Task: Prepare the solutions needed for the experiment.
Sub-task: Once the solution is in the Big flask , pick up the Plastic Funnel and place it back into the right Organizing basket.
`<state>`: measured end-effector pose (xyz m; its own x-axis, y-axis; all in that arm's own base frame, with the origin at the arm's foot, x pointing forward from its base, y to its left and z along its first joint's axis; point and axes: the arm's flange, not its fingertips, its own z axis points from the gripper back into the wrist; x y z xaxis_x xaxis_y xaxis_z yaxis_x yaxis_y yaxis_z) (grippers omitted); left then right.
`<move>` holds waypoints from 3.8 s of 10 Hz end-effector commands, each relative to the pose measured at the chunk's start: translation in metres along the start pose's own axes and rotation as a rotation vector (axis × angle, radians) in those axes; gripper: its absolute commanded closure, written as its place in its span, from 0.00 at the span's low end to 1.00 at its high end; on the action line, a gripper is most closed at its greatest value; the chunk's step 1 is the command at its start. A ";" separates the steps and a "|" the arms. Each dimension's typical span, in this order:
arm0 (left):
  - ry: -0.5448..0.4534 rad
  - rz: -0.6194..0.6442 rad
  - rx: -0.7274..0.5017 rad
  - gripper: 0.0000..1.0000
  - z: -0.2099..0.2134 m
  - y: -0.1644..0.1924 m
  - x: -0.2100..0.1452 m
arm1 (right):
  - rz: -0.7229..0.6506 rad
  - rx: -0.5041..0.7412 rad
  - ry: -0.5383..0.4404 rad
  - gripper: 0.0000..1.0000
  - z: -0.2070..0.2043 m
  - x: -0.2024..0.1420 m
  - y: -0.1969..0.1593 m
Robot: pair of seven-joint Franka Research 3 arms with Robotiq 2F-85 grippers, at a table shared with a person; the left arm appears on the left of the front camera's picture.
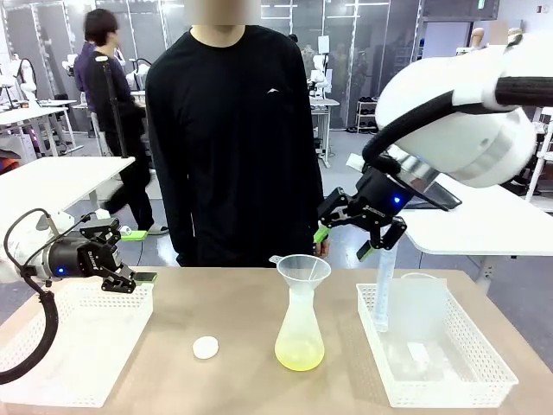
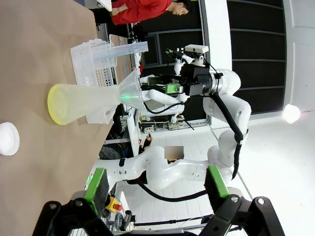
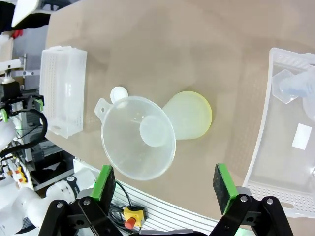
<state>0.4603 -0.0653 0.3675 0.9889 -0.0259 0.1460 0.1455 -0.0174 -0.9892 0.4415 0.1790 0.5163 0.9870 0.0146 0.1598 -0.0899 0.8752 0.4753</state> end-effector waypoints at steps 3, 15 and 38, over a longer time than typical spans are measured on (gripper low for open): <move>0.005 0.002 0.003 0.00 0.000 -0.003 0.000 | -0.027 -0.032 0.037 0.00 -0.005 0.012 0.011; 0.005 0.002 0.003 0.00 0.000 -0.003 0.000 | -0.034 0.012 0.040 0.00 -0.064 0.020 -0.013; 0.005 0.002 0.003 0.00 0.000 -0.003 0.000 | 0.048 0.013 -0.031 1.00 -0.041 -0.011 0.007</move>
<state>0.4603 -0.0653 0.3675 0.9890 -0.0260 0.1459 0.1455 -0.0175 -0.9892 0.4443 0.2043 0.4850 0.9877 0.0302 0.1536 -0.1032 0.8636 0.4936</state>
